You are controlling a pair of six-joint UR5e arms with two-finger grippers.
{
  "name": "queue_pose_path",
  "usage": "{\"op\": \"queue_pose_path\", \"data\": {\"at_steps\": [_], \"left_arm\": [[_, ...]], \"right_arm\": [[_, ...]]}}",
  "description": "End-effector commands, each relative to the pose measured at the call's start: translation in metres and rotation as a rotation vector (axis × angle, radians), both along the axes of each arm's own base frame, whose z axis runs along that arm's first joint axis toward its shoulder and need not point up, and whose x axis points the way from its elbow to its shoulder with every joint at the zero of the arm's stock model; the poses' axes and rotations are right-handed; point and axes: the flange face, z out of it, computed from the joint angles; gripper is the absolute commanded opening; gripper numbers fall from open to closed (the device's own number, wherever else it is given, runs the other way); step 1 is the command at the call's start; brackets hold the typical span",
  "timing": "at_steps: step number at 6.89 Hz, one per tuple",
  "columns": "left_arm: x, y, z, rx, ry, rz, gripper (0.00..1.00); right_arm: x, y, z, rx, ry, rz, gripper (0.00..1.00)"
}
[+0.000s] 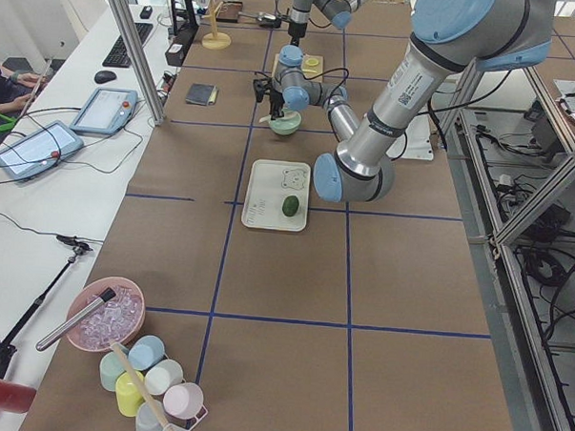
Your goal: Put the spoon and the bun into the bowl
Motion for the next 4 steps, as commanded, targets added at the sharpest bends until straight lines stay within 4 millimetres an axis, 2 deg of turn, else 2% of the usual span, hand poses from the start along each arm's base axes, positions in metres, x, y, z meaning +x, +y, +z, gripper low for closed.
{"op": "queue_pose_path", "data": {"at_steps": [1, 2, 4], "left_arm": [[-0.004, -0.001, -0.005, 0.008, 0.005, 0.001, 1.00], [-0.012, -0.006, -0.009, 0.012, 0.012, -0.007, 1.00], [-0.054, -0.019, -0.025, 0.013, -0.003, -0.036, 1.00]], "right_arm": [[-0.024, 0.007, -0.002, 0.012, 0.039, -0.007, 1.00], [-0.039, 0.011, 0.006, 0.013, 0.061, -0.017, 1.00], [-0.070, -0.002, 0.018, 0.004, 0.098, -0.018, 1.00]]}}
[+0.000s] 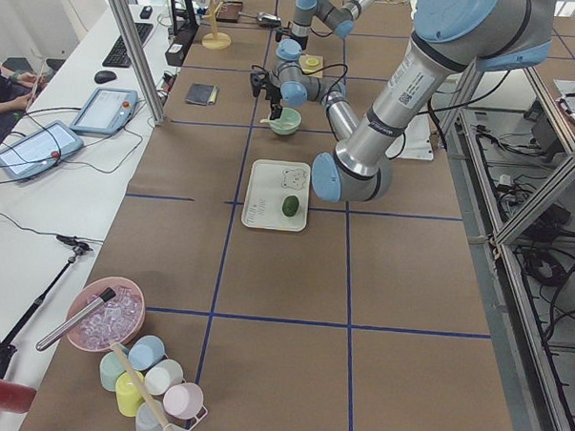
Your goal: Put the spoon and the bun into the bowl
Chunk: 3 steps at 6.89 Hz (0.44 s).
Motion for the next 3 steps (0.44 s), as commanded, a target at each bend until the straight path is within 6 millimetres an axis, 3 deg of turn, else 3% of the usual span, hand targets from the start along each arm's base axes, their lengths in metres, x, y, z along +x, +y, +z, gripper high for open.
{"op": "queue_pose_path", "data": {"at_steps": [1, 2, 3], "left_arm": [[-0.040, -0.002, -0.011, 0.031, -0.037, 0.034, 1.00], [-0.055, 0.000, -0.002, 0.033, -0.054, 0.033, 1.00], [-0.076, -0.004, 0.006, 0.057, -0.079, 0.031, 1.00]], "right_arm": [[-0.023, -0.007, 0.019, -0.008, 0.048, 0.002, 0.96], [-0.025, -0.009, 0.020, -0.010, 0.051, 0.002, 0.85], [-0.024, -0.010, 0.020, -0.012, 0.052, 0.004, 0.54]]}}
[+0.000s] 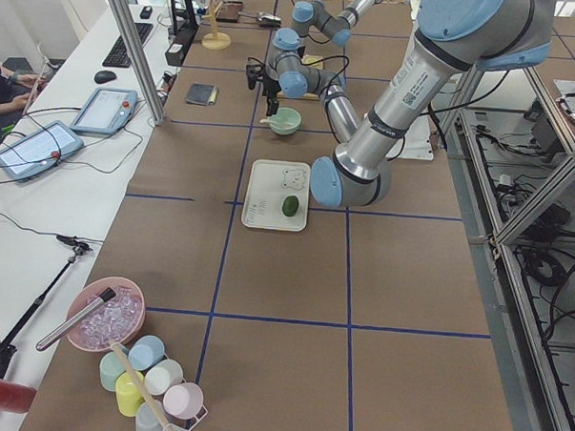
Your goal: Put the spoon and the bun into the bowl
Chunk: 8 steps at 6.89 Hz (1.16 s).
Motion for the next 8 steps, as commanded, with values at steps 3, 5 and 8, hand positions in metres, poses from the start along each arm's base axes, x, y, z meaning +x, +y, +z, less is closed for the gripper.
{"op": "queue_pose_path", "data": {"at_steps": [3, 5, 8], "left_arm": [[-0.095, -0.029, 0.032, 0.090, -0.157, 0.004, 1.00], [-0.148, -0.059, 0.069, 0.153, -0.230, 0.048, 1.00], [-0.259, -0.100, 0.141, 0.330, -0.412, 0.179, 1.00]], "right_arm": [[0.001, 0.001, -0.008, 0.005, -0.015, -0.006, 0.00], [0.009, 0.008, -0.032, 0.025, -0.049, -0.012, 0.00], [-0.006, 0.002, -0.177, 0.029, -0.080, -0.026, 0.00]]}}
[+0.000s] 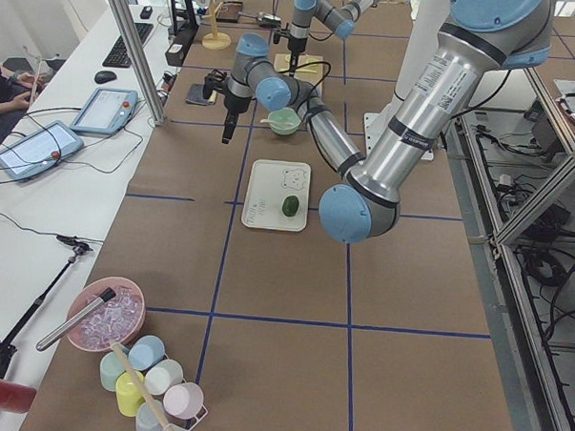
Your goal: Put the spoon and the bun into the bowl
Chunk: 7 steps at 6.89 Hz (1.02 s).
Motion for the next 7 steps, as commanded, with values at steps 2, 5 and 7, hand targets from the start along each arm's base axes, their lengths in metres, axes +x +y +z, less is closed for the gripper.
{"op": "queue_pose_path", "data": {"at_steps": [2, 5, 7], "left_arm": [[-0.102, -0.014, 0.088, 0.112, -0.195, 0.164, 1.00], [-0.179, -0.013, 0.145, 0.173, -0.325, 0.278, 1.00], [-0.188, -0.006, 0.164, 0.176, -0.345, 0.306, 1.00]], "right_arm": [[-0.048, -0.012, -0.086, 0.009, -0.016, -0.022, 0.00], [-0.130, -0.029, -0.112, 0.012, -0.006, 0.001, 0.00], [-0.145, -0.035, -0.124, 0.030, -0.032, 0.006, 0.19]]}}
